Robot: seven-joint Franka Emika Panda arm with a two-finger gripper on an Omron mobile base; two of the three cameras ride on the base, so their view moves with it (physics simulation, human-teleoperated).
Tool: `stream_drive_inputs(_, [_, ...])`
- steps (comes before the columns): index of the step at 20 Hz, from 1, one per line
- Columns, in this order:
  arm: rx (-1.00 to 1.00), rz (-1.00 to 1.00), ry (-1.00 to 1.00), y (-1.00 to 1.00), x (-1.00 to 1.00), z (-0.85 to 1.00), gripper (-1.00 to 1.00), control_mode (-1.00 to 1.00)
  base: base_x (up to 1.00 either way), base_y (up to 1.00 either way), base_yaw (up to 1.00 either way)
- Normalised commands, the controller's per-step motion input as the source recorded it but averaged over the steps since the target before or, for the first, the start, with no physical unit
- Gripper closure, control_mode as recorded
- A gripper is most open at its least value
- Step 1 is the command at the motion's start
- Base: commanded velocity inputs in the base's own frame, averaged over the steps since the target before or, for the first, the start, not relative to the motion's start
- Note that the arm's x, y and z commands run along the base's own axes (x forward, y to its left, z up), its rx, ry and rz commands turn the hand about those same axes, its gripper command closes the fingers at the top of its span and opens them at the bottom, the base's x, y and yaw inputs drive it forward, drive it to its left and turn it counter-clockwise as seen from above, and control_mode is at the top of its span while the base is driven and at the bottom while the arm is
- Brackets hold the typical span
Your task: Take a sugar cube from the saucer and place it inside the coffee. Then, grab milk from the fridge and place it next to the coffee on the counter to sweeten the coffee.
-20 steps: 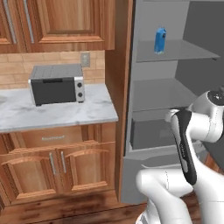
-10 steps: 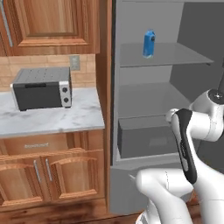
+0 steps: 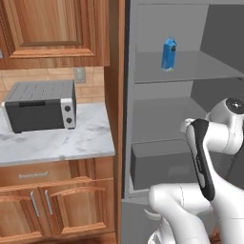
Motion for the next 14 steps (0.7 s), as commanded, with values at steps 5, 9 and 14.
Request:
stream_drive_inputs(5, [0.00,0.00,0.00,-0.10,0.06,0.45,-1.00,-1.00,0.05,-0.03,0.00])
stream_drive_inputs(9, [-0.03,-0.01,-0.01,0.00,0.07,0.96,-1.00,-1.00,0.00,0.00,0.00])
stream_drive_inputs(14, [-0.10,0.00,-0.03,0.00,0.21,1.00,-1.00,-1.00,0.00,0.00,0.00])
